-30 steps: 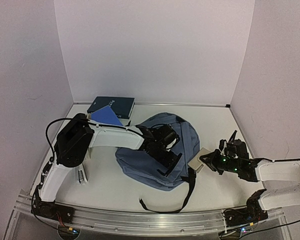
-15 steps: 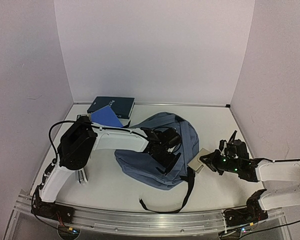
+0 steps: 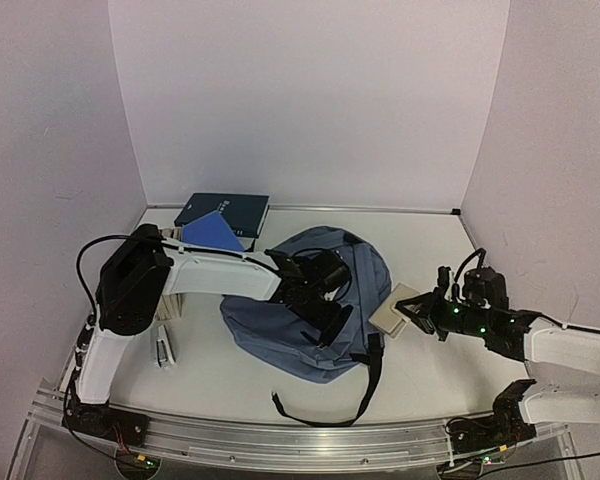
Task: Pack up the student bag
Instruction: Place the personal item in the student bag.
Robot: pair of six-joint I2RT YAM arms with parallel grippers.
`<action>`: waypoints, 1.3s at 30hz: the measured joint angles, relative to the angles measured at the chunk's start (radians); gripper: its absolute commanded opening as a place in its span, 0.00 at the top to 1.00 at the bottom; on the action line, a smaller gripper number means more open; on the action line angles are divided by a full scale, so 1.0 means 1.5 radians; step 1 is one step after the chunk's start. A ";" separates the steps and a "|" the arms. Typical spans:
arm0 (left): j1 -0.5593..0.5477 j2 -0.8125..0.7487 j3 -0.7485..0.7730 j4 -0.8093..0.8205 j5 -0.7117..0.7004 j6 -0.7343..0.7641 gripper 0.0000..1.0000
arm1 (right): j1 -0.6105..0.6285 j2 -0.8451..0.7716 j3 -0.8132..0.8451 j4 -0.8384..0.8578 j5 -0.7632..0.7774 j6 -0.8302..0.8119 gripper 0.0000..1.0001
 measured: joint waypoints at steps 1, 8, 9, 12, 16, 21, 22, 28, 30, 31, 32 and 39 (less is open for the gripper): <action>0.001 -0.012 -0.011 0.003 0.005 -0.002 1.00 | 0.000 -0.001 0.011 0.000 -0.011 0.000 1.00; 0.004 -0.075 -0.054 0.016 0.049 -0.015 1.00 | 0.003 0.034 0.056 0.009 -0.066 0.000 1.00; 0.004 -0.078 -0.054 0.016 0.054 -0.016 1.00 | 0.004 0.044 0.058 0.012 -0.071 0.000 1.00; 0.004 -0.081 -0.054 0.016 0.069 -0.019 1.00 | 0.018 0.079 0.058 0.018 -0.080 0.000 1.00; 0.004 -0.081 -0.054 0.015 0.082 -0.019 1.00 | 0.050 0.118 0.058 0.030 -0.090 0.002 1.00; 0.004 -0.082 -0.054 0.016 0.097 -0.023 1.00 | 0.082 0.168 0.065 0.059 -0.098 0.005 1.00; 0.004 -0.082 -0.054 0.016 0.101 -0.024 1.00 | 0.088 0.184 0.068 0.070 -0.100 0.006 1.00; 0.004 -0.086 -0.054 0.015 0.123 -0.029 1.00 | 0.120 0.272 0.083 0.113 -0.102 0.017 1.00; 0.004 -0.087 -0.054 0.013 0.124 -0.029 1.00 | 0.126 0.296 0.091 0.122 -0.101 0.019 1.00; 0.005 -0.088 -0.054 0.010 0.124 -0.029 1.00 | 0.129 0.305 0.094 0.127 -0.101 0.020 1.00; 0.006 -0.088 -0.054 0.008 0.124 -0.029 1.00 | 0.131 0.314 0.098 0.133 -0.101 0.022 1.00; 0.012 -0.092 -0.055 0.004 0.132 -0.031 1.00 | 0.143 0.350 0.104 0.170 -0.097 0.050 1.00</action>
